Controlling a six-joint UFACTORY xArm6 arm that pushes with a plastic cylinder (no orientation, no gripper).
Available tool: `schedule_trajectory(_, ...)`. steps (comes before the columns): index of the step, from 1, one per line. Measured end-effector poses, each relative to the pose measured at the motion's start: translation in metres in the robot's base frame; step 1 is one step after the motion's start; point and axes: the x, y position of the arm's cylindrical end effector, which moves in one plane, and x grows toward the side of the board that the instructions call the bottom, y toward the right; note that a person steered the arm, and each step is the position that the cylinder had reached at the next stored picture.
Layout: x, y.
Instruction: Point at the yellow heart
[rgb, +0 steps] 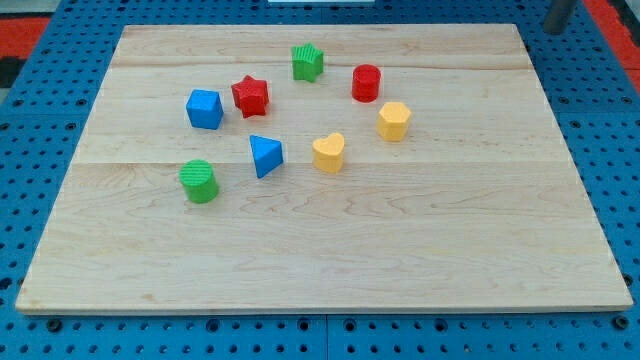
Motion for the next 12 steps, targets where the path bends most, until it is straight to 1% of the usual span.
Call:
schedule_trajectory(4,0.003,-0.002)
schedule_trajectory(5,0.015,-0.019)
schedule_trajectory(6,0.052,-0.051)
schedule_trajectory(7,0.093,-0.098)
schedule_trajectory(8,0.125,-0.131)
schedule_trajectory(10,0.208,-0.192)
schedule_trajectory(11,0.244,-0.237)
schedule_trajectory(12,0.256,-0.28)
